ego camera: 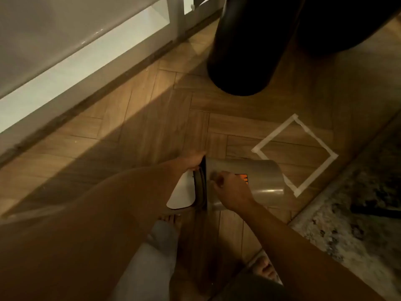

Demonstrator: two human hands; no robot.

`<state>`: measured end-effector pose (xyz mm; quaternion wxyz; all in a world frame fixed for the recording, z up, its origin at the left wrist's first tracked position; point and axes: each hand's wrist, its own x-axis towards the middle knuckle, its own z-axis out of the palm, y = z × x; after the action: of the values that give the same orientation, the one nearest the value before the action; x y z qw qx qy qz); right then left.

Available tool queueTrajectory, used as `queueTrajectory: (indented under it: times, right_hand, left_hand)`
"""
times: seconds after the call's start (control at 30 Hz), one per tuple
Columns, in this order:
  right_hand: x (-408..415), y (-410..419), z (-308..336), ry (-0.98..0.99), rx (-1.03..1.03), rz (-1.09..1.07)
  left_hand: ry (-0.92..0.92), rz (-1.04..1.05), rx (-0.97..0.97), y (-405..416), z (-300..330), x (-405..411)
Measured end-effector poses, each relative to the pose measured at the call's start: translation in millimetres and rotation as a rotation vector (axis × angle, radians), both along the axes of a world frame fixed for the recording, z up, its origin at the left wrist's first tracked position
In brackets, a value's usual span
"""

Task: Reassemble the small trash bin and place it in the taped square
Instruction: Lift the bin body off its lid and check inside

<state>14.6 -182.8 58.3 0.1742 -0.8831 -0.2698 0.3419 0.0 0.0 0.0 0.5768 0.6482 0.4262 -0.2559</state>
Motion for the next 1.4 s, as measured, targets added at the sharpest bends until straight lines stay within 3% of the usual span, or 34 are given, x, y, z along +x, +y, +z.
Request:
queueTrajectory:
  times: [0.17, 0.3, 0.63, 1.03, 1.2, 1.4]
  right_hand:
    - [-2, 10, -16, -0.068, -0.006, -0.047]
    - [-6, 17, -19, -0.199, -0.020, 0.049]
    - [7, 0, 9, -0.150, -0.096, 0.038]
    - [51, -94, 75, -0.190, 0.060, -0.430]
    - [46, -123, 82, -0.094, 0.117, -0.604]
    - [43, -139, 88, 0.157, 0.298, -0.901]
  left_hand:
    - [-0.033, -0.107, 0.082, -3, -6, 5]
    - [-0.023, -0.143, 0.147, -6, -9, 7]
    - [-0.054, -0.222, 0.068, -8, 10, 16]
    - [-0.204, -0.290, 0.103, -54, 72, 39]
    - [-0.227, -0.228, 0.087, -61, 84, 32]
    - [-0.166, -0.304, 0.123, -57, 97, 17]
